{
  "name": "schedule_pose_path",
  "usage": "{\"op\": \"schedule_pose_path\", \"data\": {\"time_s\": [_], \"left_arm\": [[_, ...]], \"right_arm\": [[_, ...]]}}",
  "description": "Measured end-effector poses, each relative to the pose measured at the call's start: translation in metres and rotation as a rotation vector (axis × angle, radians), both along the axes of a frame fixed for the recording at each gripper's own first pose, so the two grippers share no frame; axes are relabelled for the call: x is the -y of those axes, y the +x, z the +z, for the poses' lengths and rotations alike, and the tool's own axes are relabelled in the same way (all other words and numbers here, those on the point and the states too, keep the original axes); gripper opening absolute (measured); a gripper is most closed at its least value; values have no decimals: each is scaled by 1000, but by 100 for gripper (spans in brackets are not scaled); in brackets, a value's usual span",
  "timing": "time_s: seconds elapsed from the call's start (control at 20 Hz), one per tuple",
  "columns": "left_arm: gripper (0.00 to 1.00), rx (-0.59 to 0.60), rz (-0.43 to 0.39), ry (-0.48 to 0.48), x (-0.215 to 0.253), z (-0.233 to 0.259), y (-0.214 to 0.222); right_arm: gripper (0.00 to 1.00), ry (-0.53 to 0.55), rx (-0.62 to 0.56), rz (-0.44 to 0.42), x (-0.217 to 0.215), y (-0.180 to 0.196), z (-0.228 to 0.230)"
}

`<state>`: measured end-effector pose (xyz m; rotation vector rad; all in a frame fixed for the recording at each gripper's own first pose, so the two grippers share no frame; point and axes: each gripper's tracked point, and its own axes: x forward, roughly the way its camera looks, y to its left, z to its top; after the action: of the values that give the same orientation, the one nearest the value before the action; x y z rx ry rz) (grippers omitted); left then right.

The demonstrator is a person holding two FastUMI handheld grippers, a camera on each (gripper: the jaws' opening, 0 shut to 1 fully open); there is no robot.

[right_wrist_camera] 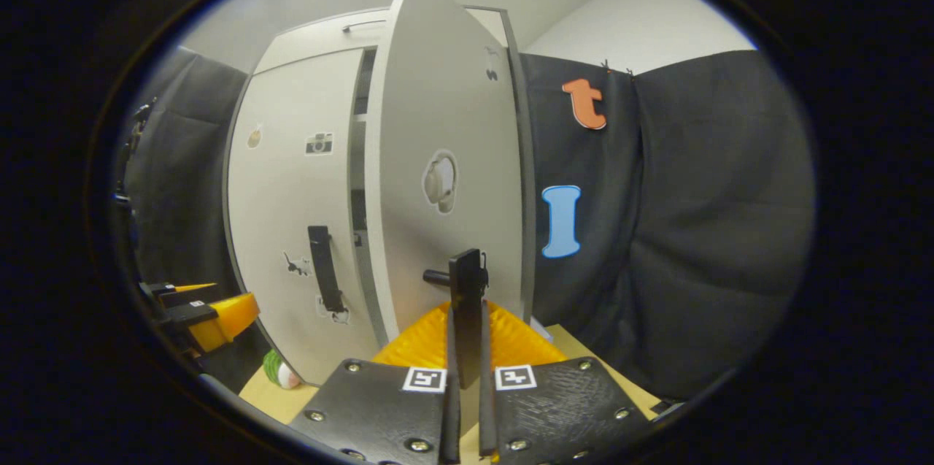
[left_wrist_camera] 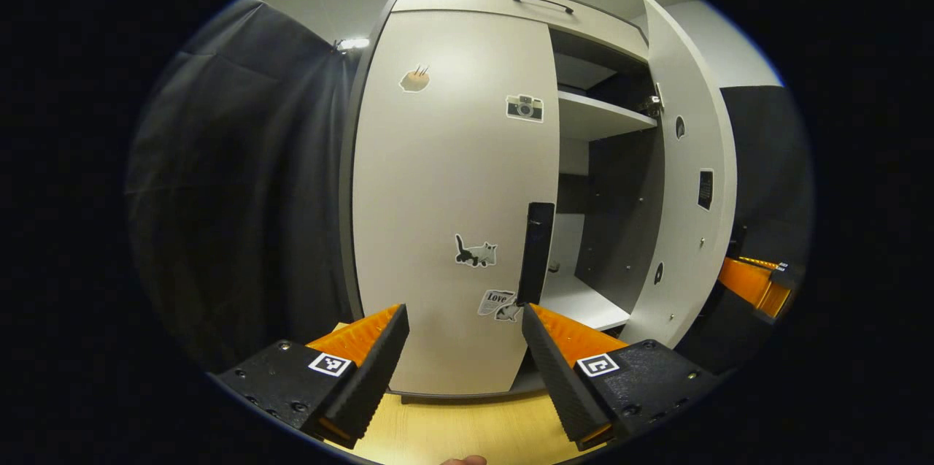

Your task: Open the right door of the double-door shoe cabinet with the right hand, and open the left door with the left hand.

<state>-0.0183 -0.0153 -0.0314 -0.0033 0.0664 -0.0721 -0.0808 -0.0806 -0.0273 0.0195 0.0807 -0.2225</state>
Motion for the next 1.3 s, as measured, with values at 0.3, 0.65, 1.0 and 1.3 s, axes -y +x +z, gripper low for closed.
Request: {"op": "schedule_pose_path", "data": {"time_s": [0.3,0.65,1.0,1.3], "left_arm": [[97,-11,-43,-3,21,-5,7],[97,-33,-67,6,38,-11,6],[96,-19,-59,33,43,-6,8],[97,-27,-53,5,54,-7,29]], "right_arm": [[10,22,4,-59,27,-14,3],[10,40,-31,-90,61,-14,-7],[3,-7,-41,-112,95,-26,-11],[1,-7,-41,-105,107,-27,-12]]}}
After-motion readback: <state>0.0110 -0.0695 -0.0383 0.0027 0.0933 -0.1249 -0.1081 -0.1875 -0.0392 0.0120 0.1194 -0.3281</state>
